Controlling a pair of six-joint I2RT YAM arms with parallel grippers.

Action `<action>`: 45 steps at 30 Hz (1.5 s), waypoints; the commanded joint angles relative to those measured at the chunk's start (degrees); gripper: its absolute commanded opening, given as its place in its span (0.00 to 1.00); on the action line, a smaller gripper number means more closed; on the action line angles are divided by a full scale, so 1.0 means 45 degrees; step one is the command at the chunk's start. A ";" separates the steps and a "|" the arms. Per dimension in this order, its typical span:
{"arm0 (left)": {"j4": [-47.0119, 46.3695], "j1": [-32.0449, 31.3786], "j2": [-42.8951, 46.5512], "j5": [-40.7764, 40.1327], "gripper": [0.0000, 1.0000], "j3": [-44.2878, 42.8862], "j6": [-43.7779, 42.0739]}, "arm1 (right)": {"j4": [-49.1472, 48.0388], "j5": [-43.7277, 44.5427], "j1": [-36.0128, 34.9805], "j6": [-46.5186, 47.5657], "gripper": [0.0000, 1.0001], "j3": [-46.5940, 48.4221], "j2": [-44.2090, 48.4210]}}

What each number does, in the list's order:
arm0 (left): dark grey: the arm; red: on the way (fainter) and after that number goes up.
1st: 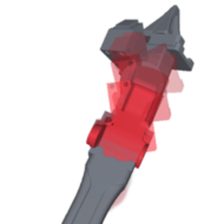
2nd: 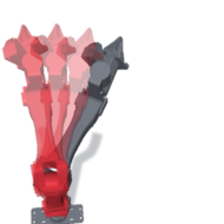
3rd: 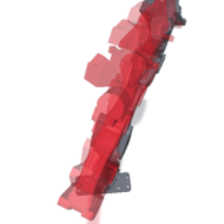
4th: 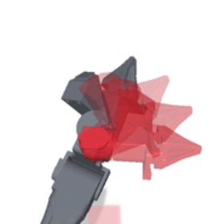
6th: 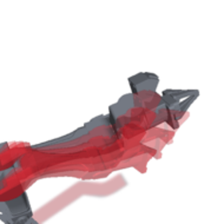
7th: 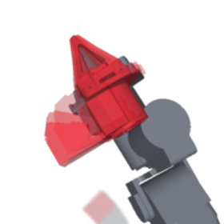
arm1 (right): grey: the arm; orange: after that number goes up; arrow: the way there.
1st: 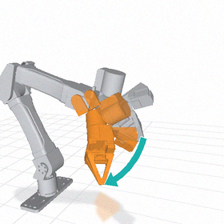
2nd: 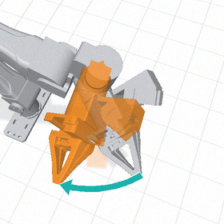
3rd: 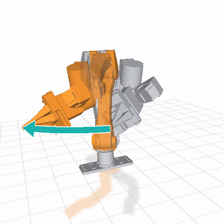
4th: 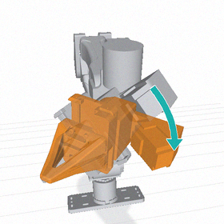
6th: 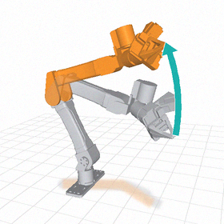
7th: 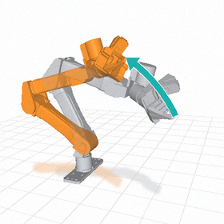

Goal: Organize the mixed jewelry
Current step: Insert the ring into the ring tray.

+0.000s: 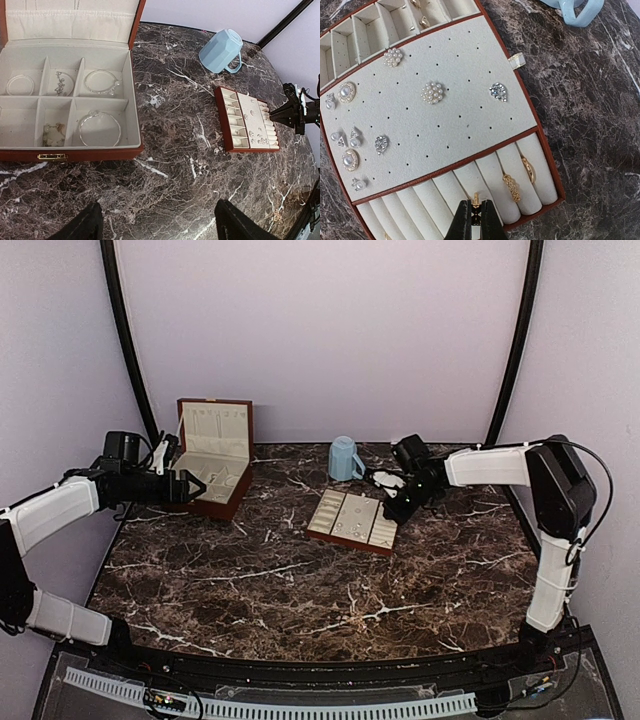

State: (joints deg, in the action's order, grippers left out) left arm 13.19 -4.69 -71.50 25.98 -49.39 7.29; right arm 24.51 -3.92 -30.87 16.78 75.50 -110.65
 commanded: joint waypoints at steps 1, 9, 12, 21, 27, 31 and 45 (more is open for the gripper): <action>-0.0078 0.0121 0.0013 0.0312 0.80 -0.0296 0.0001 | 0.0057 -0.0317 0.0161 0.0193 0.00 0.0155 -0.0478; -0.0104 0.0215 -0.0017 0.0424 0.80 -0.0304 0.0026 | 0.0194 -0.0763 0.0201 0.0196 0.00 0.0150 -0.0686; -0.0128 0.0267 -0.0007 0.0472 0.80 -0.0299 0.0039 | 0.0273 -0.0822 0.0200 0.0204 0.00 0.0241 -0.0888; -0.0138 0.0404 -0.0091 0.0583 0.80 -0.0309 0.0060 | 0.0672 -0.1664 0.0369 0.0155 0.00 0.0506 -0.1033; -0.0167 0.0471 -0.0053 0.0591 0.80 -0.0277 0.0060 | 0.0763 -0.2046 0.0372 0.0006 0.00 0.0485 -0.0611; -0.0196 0.0500 -0.0070 0.0600 0.80 -0.0256 0.0060 | 0.0852 -0.1955 0.0350 0.0043 0.00 0.0600 -0.0252; -0.0253 0.0580 0.0126 0.0651 0.80 -0.0236 0.0084 | 0.0897 -0.2360 0.0323 -0.0072 0.00 0.0486 0.0217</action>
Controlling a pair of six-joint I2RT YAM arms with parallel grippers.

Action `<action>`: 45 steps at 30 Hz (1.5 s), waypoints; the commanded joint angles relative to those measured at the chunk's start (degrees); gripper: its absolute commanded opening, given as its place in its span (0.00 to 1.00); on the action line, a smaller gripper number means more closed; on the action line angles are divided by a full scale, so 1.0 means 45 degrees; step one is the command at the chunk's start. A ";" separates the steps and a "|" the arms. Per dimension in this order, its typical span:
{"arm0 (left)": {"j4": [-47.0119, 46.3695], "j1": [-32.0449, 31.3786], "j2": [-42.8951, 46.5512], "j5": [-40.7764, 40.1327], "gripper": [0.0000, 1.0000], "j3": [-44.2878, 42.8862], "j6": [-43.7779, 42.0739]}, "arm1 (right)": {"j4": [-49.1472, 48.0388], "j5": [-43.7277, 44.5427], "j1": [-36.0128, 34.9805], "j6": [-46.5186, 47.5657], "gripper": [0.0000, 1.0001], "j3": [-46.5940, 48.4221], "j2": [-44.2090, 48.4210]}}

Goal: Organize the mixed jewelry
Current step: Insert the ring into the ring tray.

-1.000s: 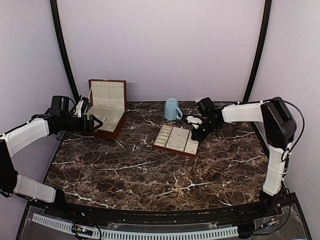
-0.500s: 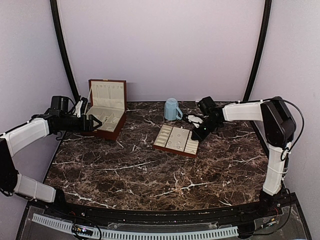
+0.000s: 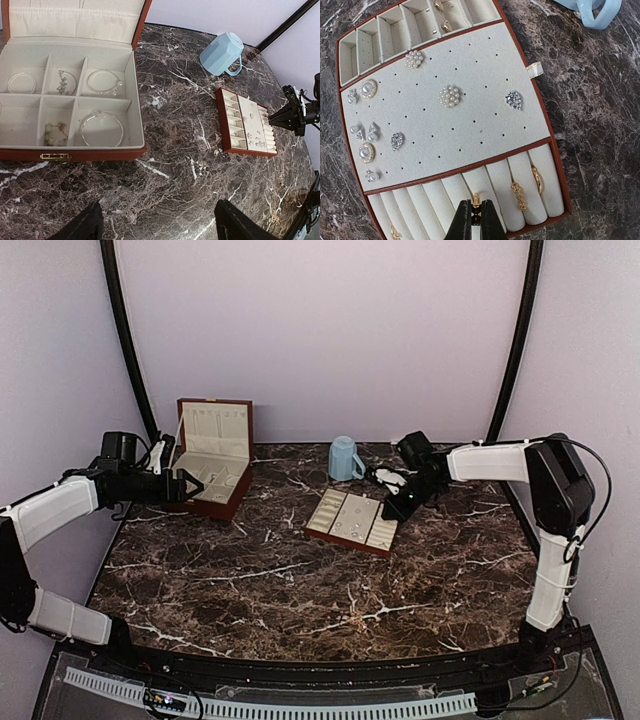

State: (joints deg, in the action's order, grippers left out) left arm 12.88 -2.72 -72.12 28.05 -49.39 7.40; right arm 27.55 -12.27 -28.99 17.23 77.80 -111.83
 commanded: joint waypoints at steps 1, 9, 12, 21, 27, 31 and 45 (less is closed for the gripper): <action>-0.0187 0.0143 0.0269 0.0210 0.80 -0.0236 0.0071 | 0.0208 -0.0540 -0.0099 -0.0189 0.00 -0.0101 0.0494; -0.0178 0.0137 0.0283 0.0229 0.80 -0.0236 0.0076 | 0.0049 -0.0661 -0.0466 -0.0313 0.00 -0.0500 0.0411; -0.0186 0.0147 0.0309 0.0235 0.80 -0.0234 0.0075 | 0.0008 -0.0501 -0.0652 -0.0363 0.01 -0.0610 0.0403; -0.0188 0.0159 0.0369 0.0276 0.80 -0.0227 0.0075 | -0.0595 0.0862 -0.0666 -0.0727 0.00 -0.1510 0.0942; -0.0207 0.0193 0.0420 0.0295 0.80 -0.0216 0.0076 | -0.1001 0.1127 -0.0676 -0.1163 0.00 -0.1840 0.1364; -0.0227 0.0214 0.0401 0.0339 0.80 -0.0217 0.0101 | -0.1019 0.1292 -0.0666 -0.1259 0.00 -0.1838 0.1158; -0.0263 0.0296 0.0314 0.0434 0.80 -0.0217 0.0133 | -0.0905 0.1523 -0.0647 -0.1371 0.22 -0.1469 0.1282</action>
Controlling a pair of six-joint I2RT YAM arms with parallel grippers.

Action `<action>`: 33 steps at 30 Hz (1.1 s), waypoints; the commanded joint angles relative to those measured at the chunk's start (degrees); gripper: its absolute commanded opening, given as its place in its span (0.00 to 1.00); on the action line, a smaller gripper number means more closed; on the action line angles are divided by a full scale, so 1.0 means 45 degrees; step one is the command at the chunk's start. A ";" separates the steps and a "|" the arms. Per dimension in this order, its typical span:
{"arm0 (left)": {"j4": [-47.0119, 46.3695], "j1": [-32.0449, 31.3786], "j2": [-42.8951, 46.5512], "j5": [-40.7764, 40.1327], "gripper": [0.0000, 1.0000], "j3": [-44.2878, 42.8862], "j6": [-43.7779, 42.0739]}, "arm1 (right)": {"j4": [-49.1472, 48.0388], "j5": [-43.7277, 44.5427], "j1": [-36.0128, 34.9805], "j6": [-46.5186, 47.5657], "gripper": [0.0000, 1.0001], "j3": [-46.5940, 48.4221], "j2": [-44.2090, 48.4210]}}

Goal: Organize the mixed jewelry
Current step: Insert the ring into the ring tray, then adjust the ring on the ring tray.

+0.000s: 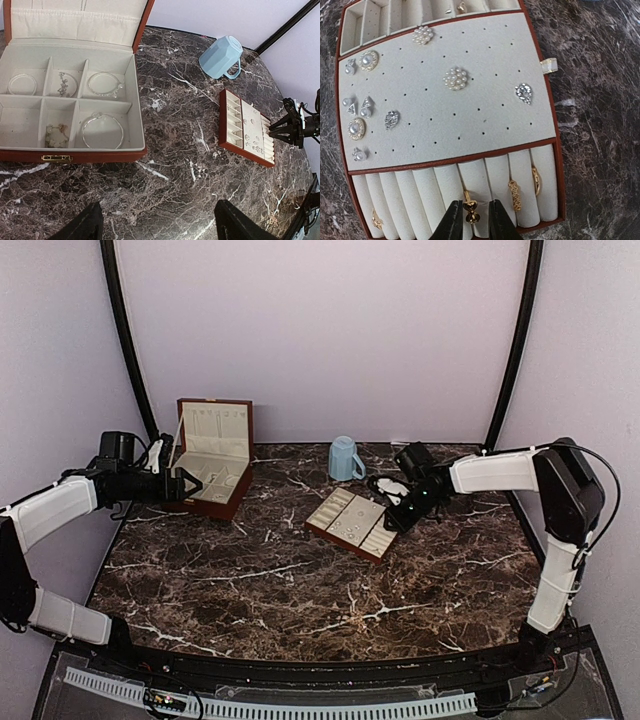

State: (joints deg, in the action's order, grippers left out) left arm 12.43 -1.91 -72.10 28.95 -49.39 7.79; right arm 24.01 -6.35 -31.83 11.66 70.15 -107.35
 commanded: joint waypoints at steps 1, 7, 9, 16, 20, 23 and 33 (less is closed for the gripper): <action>-0.0162 0.0124 0.0301 0.0244 0.80 -0.0217 0.0055 | -0.0138 0.0147 -0.0015 -0.0162 0.23 0.0214 0.0326; -0.0183 0.0168 0.0284 0.0302 0.80 -0.0216 0.0084 | -0.0277 -0.0583 0.0134 -0.0497 0.29 0.0264 0.0499; -0.0173 0.0185 0.0292 0.0305 0.80 -0.0217 0.0085 | -0.0263 -0.0718 0.0174 -0.0572 0.30 0.0335 0.0549; -0.0220 0.0220 0.0332 0.0386 0.80 -0.0197 0.0124 | -0.0284 -0.0782 0.0239 -0.0803 0.30 0.0407 0.0834; -0.0239 0.0215 0.0373 0.0405 0.80 -0.0187 0.0124 | -0.0292 -0.0508 0.0285 -0.0853 0.24 0.0417 0.0711; -0.0242 0.0220 0.0403 0.0417 0.79 -0.0185 0.0124 | -0.0258 -0.0435 0.0281 -0.0853 0.20 0.0427 0.0532; -0.0242 0.0247 0.0434 0.0436 0.80 -0.0190 0.0153 | -0.0180 -0.0401 0.0277 -0.0879 0.08 0.0280 0.0110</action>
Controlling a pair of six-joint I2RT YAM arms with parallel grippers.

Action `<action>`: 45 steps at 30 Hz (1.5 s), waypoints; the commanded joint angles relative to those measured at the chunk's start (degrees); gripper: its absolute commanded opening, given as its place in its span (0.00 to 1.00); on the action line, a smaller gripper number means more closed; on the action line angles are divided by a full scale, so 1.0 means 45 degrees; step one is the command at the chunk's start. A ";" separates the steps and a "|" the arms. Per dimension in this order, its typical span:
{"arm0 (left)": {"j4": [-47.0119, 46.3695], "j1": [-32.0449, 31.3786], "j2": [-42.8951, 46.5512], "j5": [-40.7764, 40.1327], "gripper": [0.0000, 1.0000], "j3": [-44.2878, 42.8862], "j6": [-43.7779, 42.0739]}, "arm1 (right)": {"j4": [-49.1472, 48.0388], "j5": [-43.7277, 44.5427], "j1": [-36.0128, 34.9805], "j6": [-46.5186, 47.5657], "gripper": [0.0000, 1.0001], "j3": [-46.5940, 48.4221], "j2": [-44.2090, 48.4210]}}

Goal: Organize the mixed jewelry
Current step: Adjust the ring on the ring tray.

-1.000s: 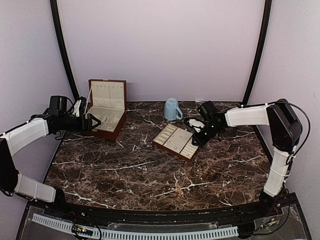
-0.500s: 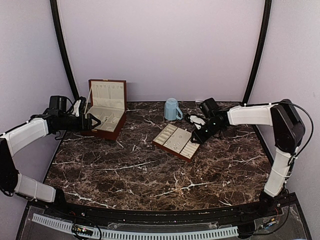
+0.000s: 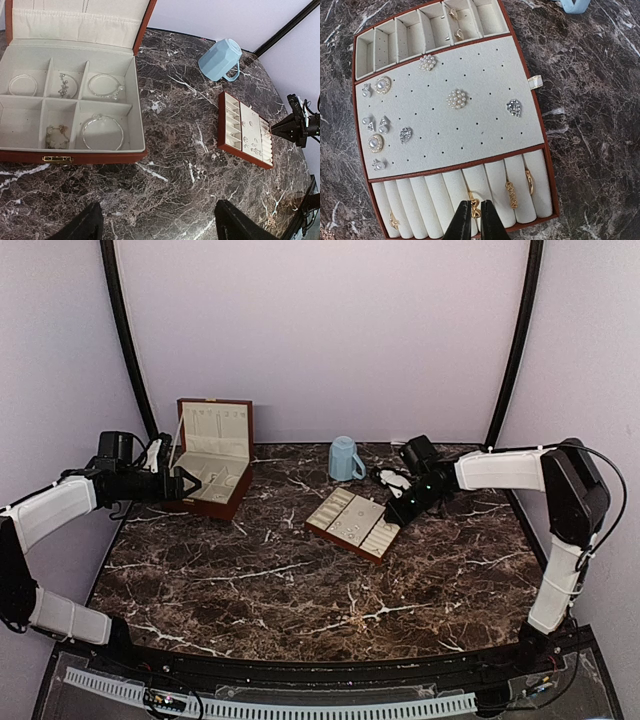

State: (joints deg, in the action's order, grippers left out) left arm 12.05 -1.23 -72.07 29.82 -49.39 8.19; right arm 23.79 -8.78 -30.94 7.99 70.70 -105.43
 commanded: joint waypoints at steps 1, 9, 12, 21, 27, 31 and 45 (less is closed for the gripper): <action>-0.0159 0.0098 0.0420 0.0245 0.80 -0.0181 0.0058 | -0.0131 0.0139 0.0078 -0.0067 0.08 0.0150 -0.0338; -0.0159 0.0135 0.0431 0.0252 0.80 -0.0181 0.0059 | -0.0182 0.0099 0.0071 -0.0018 0.04 0.0095 -0.0602; -0.0169 0.0162 0.0416 0.0266 0.80 -0.0178 0.0073 | -0.0208 0.0049 0.0078 -0.0018 0.03 0.0054 -0.0687; -0.0196 0.0196 0.0373 0.0321 0.80 -0.0183 0.0106 | -0.0221 -0.0196 0.0076 -0.0005 0.01 -0.0103 -0.0915; -0.0213 0.0234 0.0374 0.0340 0.80 -0.0178 0.0115 | -0.0248 -0.0180 0.0078 -0.0028 0.00 -0.0124 -0.0950; -0.0218 0.0235 0.0375 0.0369 0.80 -0.0173 0.0146 | -0.0267 -0.0178 0.0078 -0.0136 0.01 -0.0100 -0.0780; -0.0538 0.0235 0.1278 -0.0281 0.80 0.0148 -0.0162 | -0.1007 -0.0465 -0.0031 -0.0985 0.34 -0.0035 0.1602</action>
State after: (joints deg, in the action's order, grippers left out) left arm 11.60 -0.51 -69.58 29.78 -49.36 8.27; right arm 23.40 -9.72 -30.85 5.78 70.98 -104.95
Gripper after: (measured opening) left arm 0.796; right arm 0.304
